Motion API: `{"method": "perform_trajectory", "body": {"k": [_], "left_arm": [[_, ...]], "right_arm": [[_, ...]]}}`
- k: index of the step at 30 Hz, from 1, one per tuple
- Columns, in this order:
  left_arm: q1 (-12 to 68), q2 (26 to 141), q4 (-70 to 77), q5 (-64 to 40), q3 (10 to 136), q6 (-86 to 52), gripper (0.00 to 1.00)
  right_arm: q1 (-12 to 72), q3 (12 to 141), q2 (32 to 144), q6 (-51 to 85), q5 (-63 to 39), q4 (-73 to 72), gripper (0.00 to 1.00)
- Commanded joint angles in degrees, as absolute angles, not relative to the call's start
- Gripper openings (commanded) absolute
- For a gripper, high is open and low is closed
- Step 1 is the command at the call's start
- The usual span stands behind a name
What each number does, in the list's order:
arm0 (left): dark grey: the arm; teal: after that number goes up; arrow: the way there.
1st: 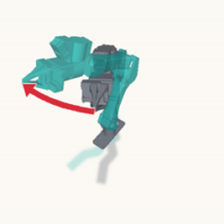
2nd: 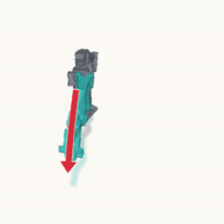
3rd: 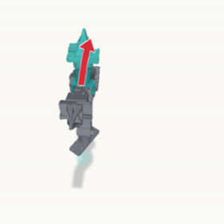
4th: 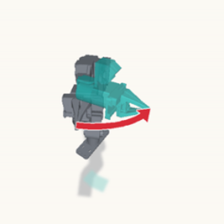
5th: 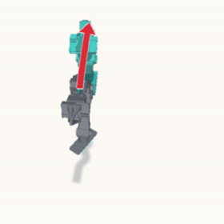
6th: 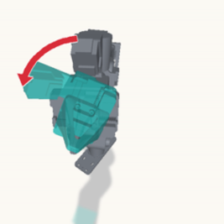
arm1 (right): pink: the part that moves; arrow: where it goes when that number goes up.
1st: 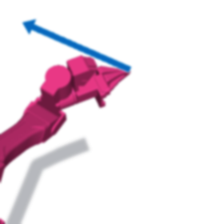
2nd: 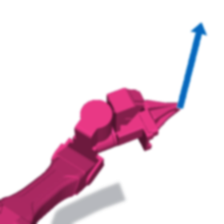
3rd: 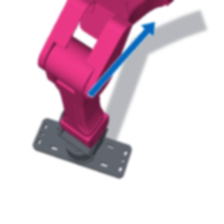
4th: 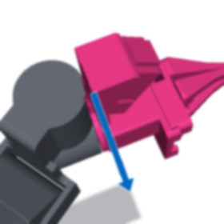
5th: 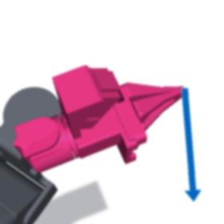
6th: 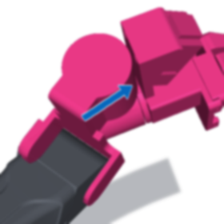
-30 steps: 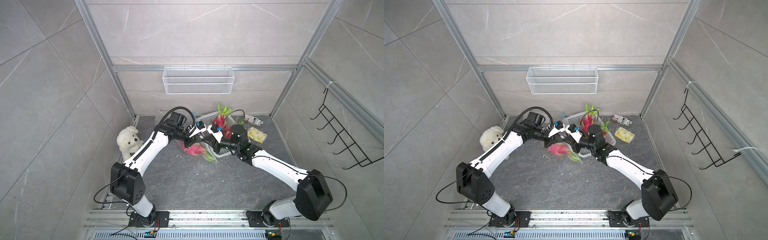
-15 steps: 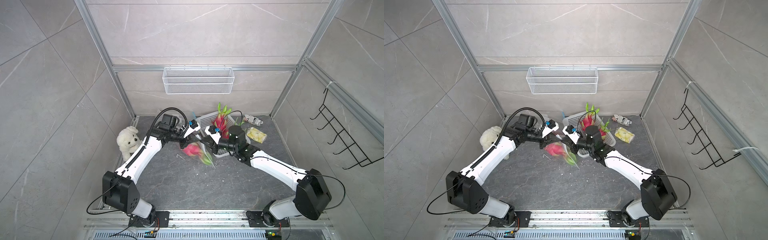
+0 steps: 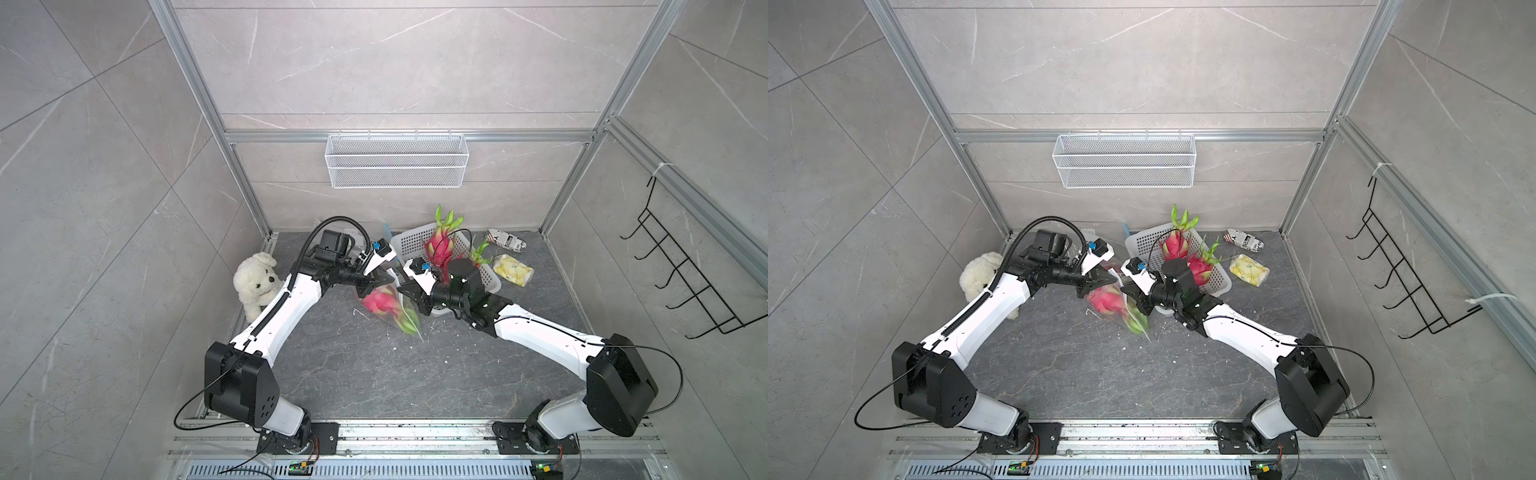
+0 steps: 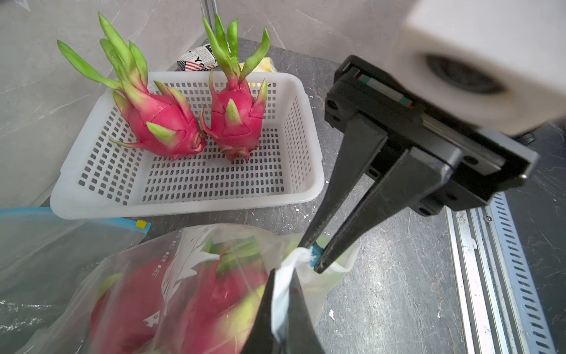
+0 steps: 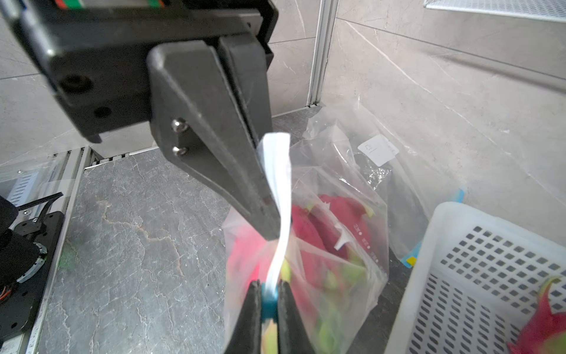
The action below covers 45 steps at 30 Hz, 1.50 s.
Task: Open the zip-top bag and take out the dragon fruit
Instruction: Unzip the zipper on the zipper food storage bag.
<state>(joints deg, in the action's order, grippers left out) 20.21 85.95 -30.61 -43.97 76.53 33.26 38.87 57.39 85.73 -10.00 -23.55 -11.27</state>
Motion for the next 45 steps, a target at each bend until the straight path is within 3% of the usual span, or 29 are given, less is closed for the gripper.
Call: {"method": "perform_trajectory", "body": {"k": [1,45], "left_arm": [[17.9,82.1,-15.5,-40.5,78.5,29.4,0.00],[17.0,77.0,-6.8,-32.7,74.0,26.6,0.00]], "right_arm": [[40.9,53.1,86.3,-7.2,-22.6,1.1,0.05],[43.8,36.8,83.3,1.2,-13.6,-1.8,0.07]]}}
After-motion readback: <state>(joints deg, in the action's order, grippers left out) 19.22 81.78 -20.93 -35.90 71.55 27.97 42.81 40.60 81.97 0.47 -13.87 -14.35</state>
